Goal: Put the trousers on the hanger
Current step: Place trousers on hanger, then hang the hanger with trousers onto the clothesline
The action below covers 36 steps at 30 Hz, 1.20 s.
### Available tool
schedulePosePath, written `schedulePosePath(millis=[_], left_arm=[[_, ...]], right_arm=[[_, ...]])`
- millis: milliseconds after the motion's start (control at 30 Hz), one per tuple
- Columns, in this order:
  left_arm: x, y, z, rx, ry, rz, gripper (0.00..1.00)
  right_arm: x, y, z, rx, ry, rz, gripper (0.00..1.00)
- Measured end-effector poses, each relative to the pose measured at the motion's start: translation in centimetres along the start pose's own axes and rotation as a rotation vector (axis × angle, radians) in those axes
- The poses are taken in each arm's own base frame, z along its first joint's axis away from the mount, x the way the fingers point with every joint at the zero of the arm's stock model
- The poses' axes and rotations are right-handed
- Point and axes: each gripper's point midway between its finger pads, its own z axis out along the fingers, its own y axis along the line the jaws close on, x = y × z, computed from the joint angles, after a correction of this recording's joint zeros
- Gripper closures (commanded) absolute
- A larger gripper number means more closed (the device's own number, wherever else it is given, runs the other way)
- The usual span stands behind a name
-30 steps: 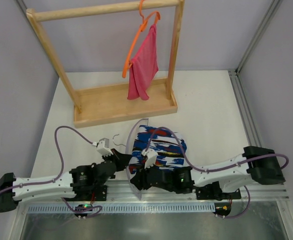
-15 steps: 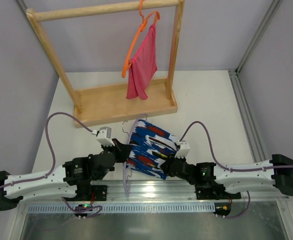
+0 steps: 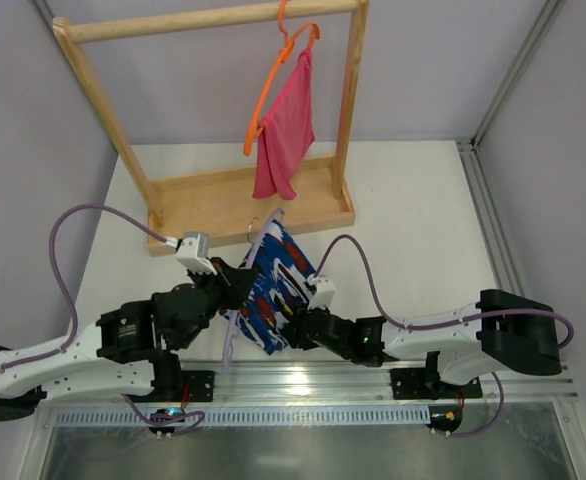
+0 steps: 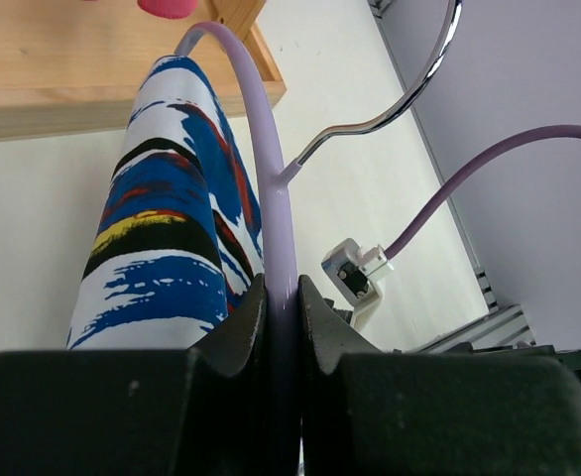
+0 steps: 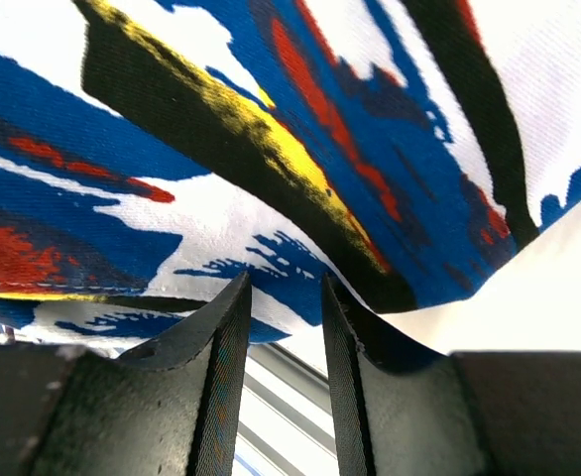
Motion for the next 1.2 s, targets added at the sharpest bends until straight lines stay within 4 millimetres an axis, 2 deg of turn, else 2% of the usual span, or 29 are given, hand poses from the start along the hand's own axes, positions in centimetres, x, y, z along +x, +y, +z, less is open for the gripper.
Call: schedulePosePath(millis=[133, 367, 533, 733, 933, 1200], left_arm=[[-1.0, 1.0, -0.8, -0.014, -0.025, 0.008, 1.0], [-3.4, 2.7, -2.5, -0.031, -0.091, 0.021, 1.0], [-6.0, 3.5, -4.1, -0.043, -0.144, 0.014, 1.0], [-8.3, 3.9, -5.0, -0.058, -0.202, 0.038, 1.0], [-9.2, 4.3, -5.0, -0.099, -0.242, 0.074, 1.0], [-10.0, 4.2, -4.3, -0.151, -0.282, 0.136, 1.0]], right_arm=[[-1.3, 2.1, 0.9, -0.038, 0.002, -0.033, 0.62], [-4.3, 8.0, 2.5, -0.164, -0.008, -0.069, 0.62], [-5.6, 11.0, 4.3, -0.234, 0.012, -0.07, 0.62], [-5.2, 12.1, 5.2, -0.282, 0.04, -0.068, 0.59], [-5.5, 12.5, 5.1, -0.29, 0.04, -0.072, 0.59], [-10.2, 15.6, 4.8, -0.342, -0.028, -0.058, 0.56]])
